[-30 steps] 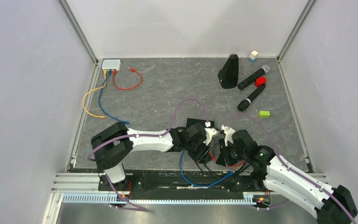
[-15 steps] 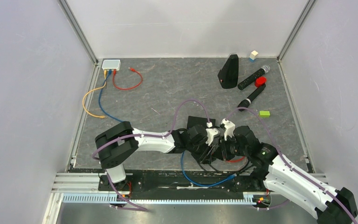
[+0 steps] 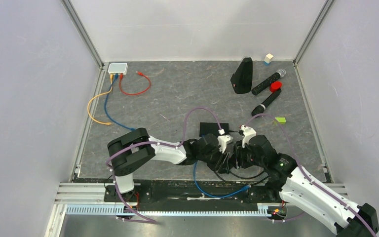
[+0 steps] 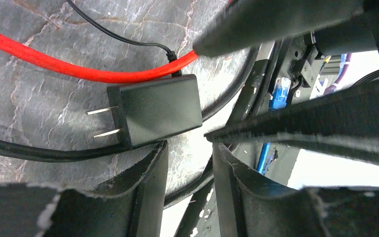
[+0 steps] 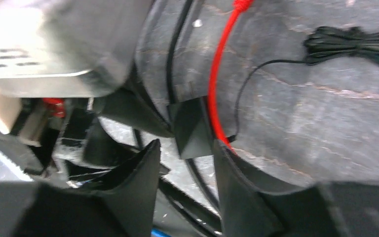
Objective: Pull the plug from the switch port
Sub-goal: Move the switch port to the center of the board.
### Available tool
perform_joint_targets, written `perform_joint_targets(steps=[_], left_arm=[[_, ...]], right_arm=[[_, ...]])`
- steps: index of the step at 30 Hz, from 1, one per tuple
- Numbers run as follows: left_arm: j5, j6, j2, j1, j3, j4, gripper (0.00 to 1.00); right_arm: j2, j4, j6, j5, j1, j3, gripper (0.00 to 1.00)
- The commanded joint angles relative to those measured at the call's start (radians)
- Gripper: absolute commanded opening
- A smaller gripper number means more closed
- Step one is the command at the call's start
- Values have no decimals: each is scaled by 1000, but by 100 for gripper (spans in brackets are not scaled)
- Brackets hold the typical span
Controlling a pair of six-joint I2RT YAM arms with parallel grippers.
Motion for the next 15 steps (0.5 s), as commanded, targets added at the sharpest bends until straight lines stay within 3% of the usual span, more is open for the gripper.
perform_joint_targets(steps=[1,5,15], left_arm=[[-48,-45,-8,-7,-40,86,46],[-66,-31,-25,-8,-43,65,45],[-96,60,-132,-7,-32,-102,46]], right_arm=[[-21,-31,10,188,7,33,49],[-14,-48,-10,209,7,36,56],[27,-64,98,259,7,14,57]])
